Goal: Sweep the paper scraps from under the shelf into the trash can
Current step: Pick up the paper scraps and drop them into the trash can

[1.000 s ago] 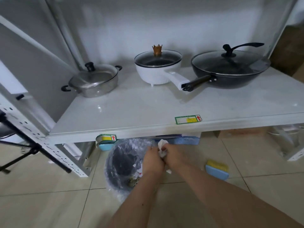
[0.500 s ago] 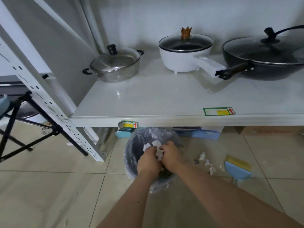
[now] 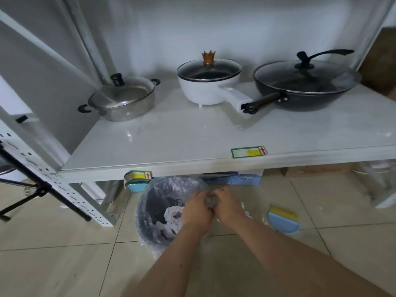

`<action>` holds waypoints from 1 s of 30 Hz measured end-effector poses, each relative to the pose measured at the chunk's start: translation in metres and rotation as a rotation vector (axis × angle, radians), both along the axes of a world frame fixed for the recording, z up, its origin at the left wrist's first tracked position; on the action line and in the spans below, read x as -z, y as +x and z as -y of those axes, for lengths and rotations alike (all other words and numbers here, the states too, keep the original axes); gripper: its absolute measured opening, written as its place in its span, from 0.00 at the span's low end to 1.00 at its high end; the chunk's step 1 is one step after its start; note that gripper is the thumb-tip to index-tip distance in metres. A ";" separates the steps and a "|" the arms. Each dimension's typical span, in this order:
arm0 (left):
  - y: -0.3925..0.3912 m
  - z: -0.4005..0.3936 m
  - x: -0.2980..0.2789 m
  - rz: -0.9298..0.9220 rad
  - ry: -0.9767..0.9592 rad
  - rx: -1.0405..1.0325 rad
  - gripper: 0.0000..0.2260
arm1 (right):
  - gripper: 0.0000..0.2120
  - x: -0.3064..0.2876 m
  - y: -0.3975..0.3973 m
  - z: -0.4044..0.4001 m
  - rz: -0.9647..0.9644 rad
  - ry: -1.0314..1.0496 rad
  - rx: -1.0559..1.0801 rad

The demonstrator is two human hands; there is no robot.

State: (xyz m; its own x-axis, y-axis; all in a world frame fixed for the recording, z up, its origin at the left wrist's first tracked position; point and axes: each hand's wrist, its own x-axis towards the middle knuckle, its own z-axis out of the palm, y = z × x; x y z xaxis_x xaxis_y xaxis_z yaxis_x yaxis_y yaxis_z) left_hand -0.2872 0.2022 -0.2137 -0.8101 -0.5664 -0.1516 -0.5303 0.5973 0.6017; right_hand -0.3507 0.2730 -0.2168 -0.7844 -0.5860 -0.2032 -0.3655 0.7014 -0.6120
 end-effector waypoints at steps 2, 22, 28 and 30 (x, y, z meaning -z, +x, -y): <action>-0.014 -0.017 0.007 -0.002 -0.002 0.069 0.14 | 0.14 0.004 -0.012 -0.020 0.036 -0.005 0.047; -0.083 -0.064 0.196 0.353 0.093 0.163 0.31 | 0.27 0.188 -0.070 -0.118 0.371 0.302 0.355; -0.096 -0.054 0.229 0.392 0.026 0.054 0.32 | 0.23 0.221 -0.082 -0.113 0.372 0.325 0.461; -0.100 -0.052 0.236 0.407 0.023 0.020 0.32 | 0.21 0.227 -0.084 -0.108 0.361 0.338 0.474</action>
